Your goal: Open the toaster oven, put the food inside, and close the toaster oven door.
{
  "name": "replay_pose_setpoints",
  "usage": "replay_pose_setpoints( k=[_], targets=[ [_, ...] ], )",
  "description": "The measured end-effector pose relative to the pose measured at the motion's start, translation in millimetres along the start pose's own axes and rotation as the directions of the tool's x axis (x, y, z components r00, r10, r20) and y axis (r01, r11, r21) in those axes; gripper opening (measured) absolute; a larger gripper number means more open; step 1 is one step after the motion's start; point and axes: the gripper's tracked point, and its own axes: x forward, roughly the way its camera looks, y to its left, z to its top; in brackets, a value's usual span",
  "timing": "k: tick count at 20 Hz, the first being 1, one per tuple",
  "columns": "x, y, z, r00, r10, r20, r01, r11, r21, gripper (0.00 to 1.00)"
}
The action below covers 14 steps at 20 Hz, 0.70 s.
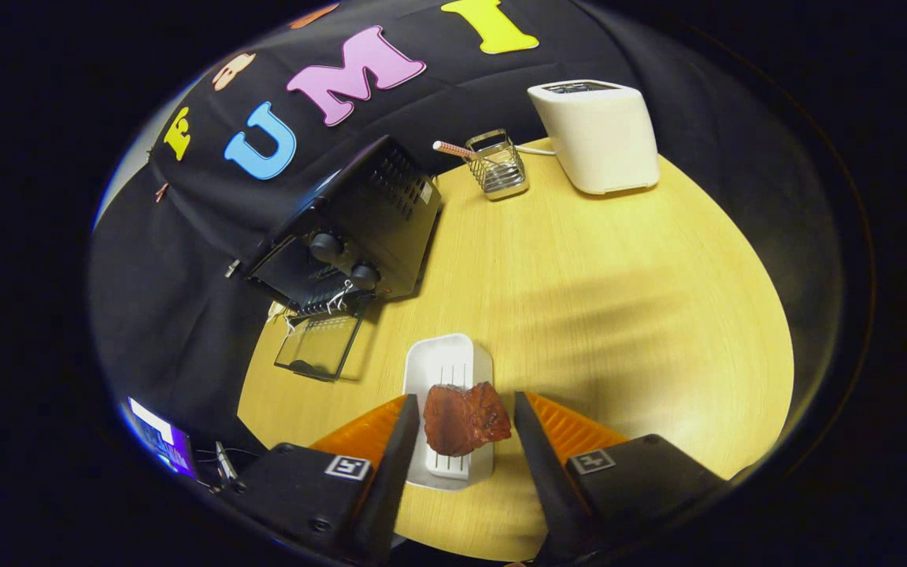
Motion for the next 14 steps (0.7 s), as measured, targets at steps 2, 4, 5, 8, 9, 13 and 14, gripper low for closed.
replay_pose_setpoints(
  k=[2, 4, 5, 8, 9, 13, 14],
  targets=[
    [1.2, -7.6, -4.4, 1.000, -0.008, -0.024, 0.008, 1.000, 0.008, 0.57],
    [0.3, -11.2, -4.3, 1.000, -0.004, -0.031, 0.006, 0.999, 0.041, 0.39],
    [-0.9, -11.1, -5.7, 0.999, 0.002, -0.042, 0.001, 0.998, 0.058, 0.34],
    [-0.3, -10.9, -7.4, 0.998, 0.021, -0.057, -0.016, 0.996, 0.089, 0.30],
    [-4.4, -10.6, -6.4, 0.998, 0.024, -0.066, -0.018, 0.995, 0.097, 0.29],
    [-5.7, -2.3, -3.2, 0.995, 0.063, -0.076, -0.052, 0.989, 0.140, 0.19],
    [-6.8, -1.8, -1.0, 0.996, 0.061, -0.067, -0.051, 0.989, 0.142, 0.19]
  ],
)
